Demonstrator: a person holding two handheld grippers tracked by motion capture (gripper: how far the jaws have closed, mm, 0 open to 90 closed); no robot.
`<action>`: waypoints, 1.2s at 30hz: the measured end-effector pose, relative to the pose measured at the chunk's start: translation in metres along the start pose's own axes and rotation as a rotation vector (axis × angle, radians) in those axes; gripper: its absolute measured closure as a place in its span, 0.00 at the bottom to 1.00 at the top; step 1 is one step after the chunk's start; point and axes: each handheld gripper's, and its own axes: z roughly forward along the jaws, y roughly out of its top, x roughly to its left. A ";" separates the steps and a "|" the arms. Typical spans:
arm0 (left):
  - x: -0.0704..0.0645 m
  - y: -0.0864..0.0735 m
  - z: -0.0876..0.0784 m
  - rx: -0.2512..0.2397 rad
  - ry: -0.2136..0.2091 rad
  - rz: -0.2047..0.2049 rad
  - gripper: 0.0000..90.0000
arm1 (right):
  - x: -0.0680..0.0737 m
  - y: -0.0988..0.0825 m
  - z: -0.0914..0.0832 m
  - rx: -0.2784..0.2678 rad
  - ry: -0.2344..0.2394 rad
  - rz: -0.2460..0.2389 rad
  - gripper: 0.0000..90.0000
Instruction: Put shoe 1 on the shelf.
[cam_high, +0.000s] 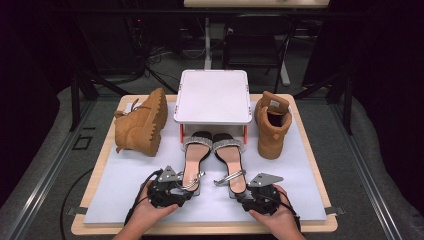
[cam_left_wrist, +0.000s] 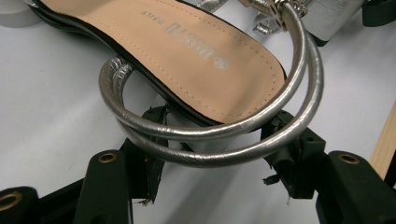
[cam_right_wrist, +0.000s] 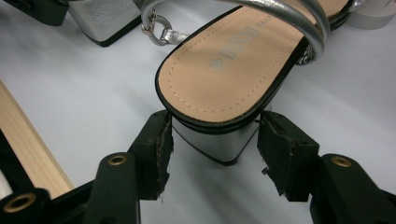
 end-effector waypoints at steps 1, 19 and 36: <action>-0.001 0.001 0.001 0.003 0.001 0.000 0.47 | 0.000 0.000 0.000 -0.003 0.004 0.002 0.50; -0.005 -0.001 0.009 -0.005 0.047 -0.001 0.38 | 0.018 0.000 0.019 -0.001 0.014 -0.035 0.41; -0.009 0.001 0.024 0.013 0.075 0.007 0.32 | 0.019 0.001 0.031 0.007 -0.035 -0.027 0.35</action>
